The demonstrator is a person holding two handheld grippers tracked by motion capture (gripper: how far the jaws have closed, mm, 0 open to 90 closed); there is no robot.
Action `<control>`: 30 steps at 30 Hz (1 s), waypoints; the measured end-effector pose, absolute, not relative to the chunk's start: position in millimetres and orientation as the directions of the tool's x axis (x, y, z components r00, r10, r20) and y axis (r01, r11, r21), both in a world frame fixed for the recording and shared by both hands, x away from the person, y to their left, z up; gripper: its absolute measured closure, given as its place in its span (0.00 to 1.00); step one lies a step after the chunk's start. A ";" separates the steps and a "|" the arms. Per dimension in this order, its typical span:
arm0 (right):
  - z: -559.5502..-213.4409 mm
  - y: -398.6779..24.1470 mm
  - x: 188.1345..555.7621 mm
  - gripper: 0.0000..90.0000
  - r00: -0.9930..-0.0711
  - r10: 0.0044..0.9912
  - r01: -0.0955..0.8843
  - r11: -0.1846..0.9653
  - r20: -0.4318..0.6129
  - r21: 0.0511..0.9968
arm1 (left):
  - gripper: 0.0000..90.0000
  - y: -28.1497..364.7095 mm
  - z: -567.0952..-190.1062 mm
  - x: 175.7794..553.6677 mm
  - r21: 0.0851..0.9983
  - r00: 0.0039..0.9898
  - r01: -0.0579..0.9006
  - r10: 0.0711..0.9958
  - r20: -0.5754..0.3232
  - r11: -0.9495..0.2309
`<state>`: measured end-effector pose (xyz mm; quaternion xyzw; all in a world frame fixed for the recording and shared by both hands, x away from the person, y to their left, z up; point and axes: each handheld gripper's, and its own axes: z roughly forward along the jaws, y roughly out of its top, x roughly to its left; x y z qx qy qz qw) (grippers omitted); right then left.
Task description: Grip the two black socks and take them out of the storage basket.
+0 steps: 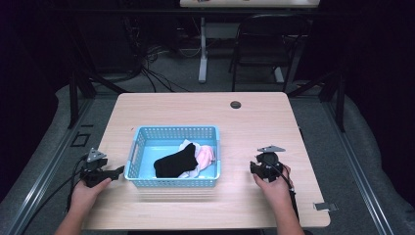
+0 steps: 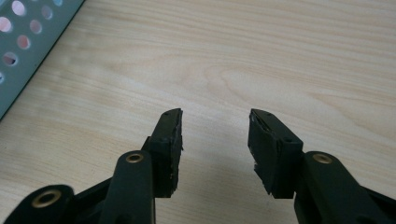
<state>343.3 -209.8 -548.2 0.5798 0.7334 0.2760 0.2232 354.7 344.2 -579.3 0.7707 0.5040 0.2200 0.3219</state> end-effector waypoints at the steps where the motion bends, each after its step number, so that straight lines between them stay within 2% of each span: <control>1: -548.3 -208.8 343.5 0.63 -0.217 0.976 0.734 0.161 0.003 0.659 | 0.24 343.9 -579.5 354.7 0.719 0.396 0.634 0.918 0.014 -0.285; 4: -547.5 -208.6 341.8 0.68 -0.220 0.975 0.728 0.155 0.014 0.668 | 0.24 343.9 -579.8 354.0 0.719 0.401 0.632 0.916 0.017 -0.290; 16: -543.5 -200.1 340.7 0.66 -0.237 0.970 0.748 0.143 0.060 0.648 | 0.24 342.5 -579.8 353.0 0.720 0.412 0.629 0.911 0.010 -0.293; 22: -524.6 -189.2 337.8 0.67 -0.261 0.960 0.747 0.136 0.100 0.650 | 0.24 343.1 -579.9 352.7 0.722 0.411 0.629 0.911 0.004 -0.287; 24: -510.0 -184.5 337.2 0.67 -0.256 0.954 0.756 0.100 0.153 0.647 | 0.24 343.1 -579.2 352.3 0.722 0.415 0.628 0.910 0.006 -0.291; 30: -482.2 -171.8 338.1 0.66 -0.276 0.935 0.752 0.066 0.223 0.656 | 0.24 341.9 -578.1 352.1 0.725 0.417 0.624 0.909 0.006 -0.291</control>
